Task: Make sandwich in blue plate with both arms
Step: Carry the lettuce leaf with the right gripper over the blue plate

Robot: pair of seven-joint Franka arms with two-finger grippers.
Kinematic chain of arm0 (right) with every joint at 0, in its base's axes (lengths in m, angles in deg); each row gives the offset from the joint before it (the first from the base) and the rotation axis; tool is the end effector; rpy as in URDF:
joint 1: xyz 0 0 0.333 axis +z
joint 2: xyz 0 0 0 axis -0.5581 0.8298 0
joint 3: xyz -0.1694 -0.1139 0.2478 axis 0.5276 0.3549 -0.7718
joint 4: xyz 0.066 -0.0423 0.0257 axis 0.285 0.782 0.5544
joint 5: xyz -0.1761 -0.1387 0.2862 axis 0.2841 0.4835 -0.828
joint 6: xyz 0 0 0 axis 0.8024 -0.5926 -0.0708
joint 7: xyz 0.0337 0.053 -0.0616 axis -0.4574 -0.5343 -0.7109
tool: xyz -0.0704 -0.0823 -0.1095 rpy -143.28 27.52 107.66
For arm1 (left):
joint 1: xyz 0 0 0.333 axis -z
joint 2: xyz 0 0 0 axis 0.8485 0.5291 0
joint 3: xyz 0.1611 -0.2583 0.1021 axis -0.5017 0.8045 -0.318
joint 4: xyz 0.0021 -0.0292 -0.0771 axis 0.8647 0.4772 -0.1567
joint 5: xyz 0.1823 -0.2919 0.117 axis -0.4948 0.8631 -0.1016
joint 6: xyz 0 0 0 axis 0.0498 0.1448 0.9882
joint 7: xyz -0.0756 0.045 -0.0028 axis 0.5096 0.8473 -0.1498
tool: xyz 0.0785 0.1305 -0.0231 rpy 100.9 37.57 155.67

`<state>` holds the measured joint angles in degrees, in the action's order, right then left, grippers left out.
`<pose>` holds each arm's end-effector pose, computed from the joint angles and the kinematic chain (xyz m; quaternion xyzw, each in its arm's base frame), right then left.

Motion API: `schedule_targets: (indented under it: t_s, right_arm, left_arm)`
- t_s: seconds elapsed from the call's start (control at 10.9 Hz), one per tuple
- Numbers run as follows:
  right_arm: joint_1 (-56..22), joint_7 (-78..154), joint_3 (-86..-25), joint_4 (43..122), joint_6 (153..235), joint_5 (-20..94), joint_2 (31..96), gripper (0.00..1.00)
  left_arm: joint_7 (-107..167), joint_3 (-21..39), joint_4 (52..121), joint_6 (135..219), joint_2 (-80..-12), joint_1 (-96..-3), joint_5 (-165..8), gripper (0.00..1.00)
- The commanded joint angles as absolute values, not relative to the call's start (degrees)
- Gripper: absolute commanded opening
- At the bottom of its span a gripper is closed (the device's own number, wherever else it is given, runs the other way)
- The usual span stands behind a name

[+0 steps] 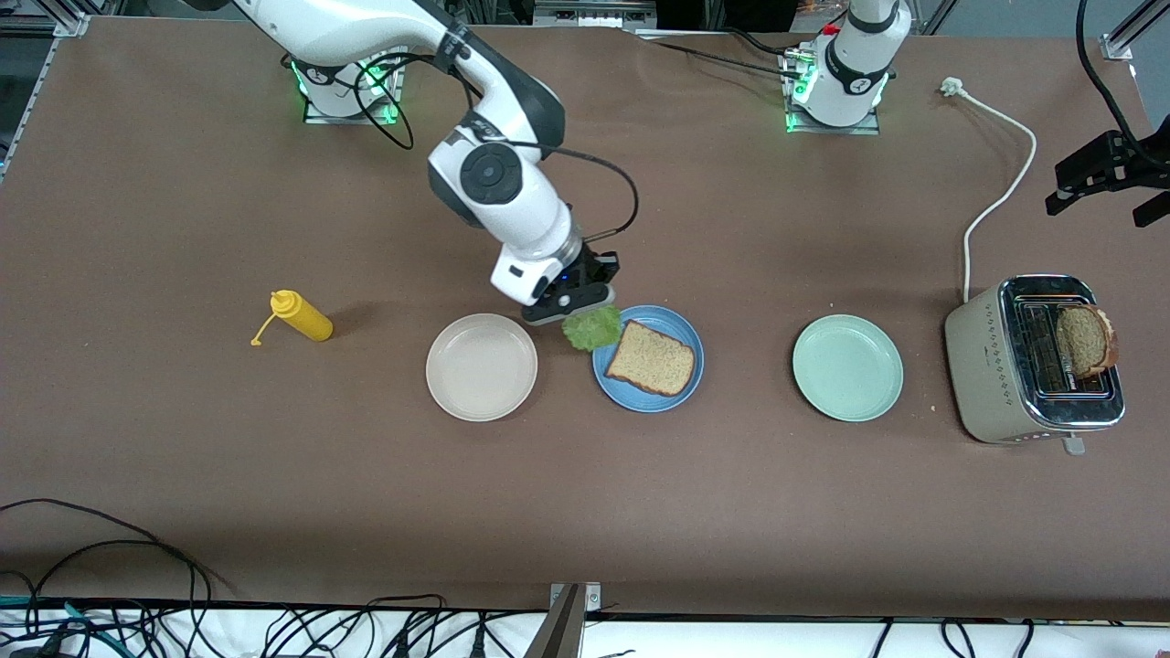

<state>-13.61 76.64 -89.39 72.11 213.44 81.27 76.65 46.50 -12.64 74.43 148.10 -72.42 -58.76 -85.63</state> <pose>0.5115 0.4946 0.3073 -0.9819 -0.1113 -0.0317 0.1498 0.5160 0.0296 0.6085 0.9982 -0.0568 0.0141 0.0156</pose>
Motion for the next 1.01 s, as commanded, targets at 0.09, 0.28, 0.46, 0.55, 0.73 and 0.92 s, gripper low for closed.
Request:
schedule_targets:
  t_s: [0.09,0.28,0.46,0.55,0.73,0.92]
  right_arm:
    - [-9.1,77.5,-89.0,69.7,223.2,88.1,82.4,0.00]
    - [-7.4,77.6,-87.5,69.7,229.2,88.5,84.1,0.00]
    - [-3.8,77.6,-82.5,69.6,235.4,89.7,85.7,0.00]
    - [-3.0,77.3,-80.9,69.5,238.7,89.7,86.9,0.00]
    - [-1.9,77.1,-79.0,69.1,243.0,89.8,88.6,0.00]
    - [-1.9,77.2,-78.5,67.0,243.5,89.7,90.2,0.00]
  left_arm:
    - [46.4,-12.7,73.2,147.1,-71.9,-58.9,-84.7,1.00]
    - [46.2,-12.7,73.2,147.1,-71.9,-58.9,-84.7,1.00]
    - [46.4,-12.8,73.2,147.1,-71.9,-58.9,-84.6,1.00]
    - [46.5,-12.8,73.2,147.1,-71.8,-58.9,-84.7,1.00]
    - [46.5,-12.8,73.2,147.1,-71.8,-58.9,-84.7,1.00]
    - [46.5,-12.9,73.2,147.1,-71.8,-58.9,-84.7,1.00]
